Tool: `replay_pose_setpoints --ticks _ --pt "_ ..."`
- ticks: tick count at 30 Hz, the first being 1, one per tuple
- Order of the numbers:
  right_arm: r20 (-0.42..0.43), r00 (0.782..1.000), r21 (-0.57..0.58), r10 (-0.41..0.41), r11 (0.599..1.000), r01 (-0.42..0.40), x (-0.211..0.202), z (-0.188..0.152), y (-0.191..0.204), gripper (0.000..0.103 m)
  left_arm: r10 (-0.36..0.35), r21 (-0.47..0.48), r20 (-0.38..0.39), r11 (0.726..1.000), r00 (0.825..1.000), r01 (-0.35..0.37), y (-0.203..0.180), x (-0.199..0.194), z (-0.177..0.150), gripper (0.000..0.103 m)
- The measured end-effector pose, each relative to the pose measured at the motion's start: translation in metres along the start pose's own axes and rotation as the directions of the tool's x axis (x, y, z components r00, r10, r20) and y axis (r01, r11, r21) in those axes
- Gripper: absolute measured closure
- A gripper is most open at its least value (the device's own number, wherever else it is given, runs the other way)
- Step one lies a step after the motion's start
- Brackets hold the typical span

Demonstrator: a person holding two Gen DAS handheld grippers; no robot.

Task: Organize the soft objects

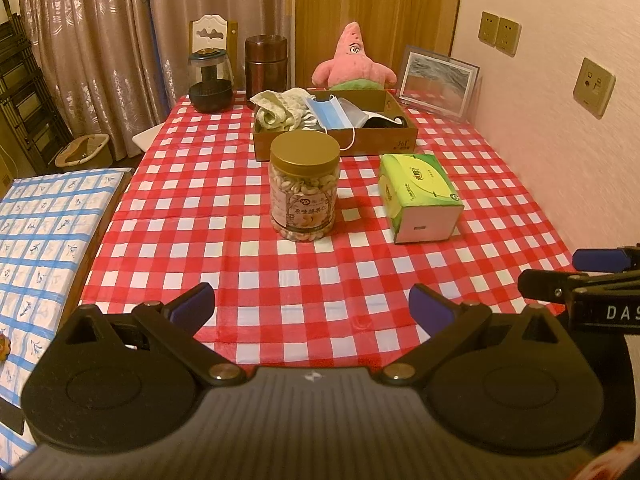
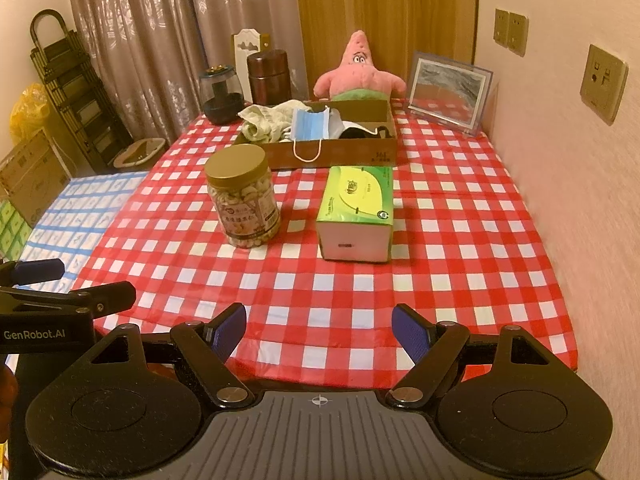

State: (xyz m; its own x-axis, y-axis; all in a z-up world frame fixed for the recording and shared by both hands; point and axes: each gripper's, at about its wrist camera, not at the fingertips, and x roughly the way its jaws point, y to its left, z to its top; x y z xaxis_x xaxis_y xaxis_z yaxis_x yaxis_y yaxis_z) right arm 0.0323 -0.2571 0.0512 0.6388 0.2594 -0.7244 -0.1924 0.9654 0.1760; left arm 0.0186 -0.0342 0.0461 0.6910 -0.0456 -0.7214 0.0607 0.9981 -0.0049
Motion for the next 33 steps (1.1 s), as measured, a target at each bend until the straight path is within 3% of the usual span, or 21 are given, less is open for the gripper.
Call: replay_pose_setpoints --ticks 33 --pt "-0.010 1.000 0.004 0.001 1.000 -0.001 0.0061 -0.0027 -0.0003 0.024 0.001 -0.013 0.013 1.000 1.000 -0.001 -0.0024 0.0084 0.0032 0.001"
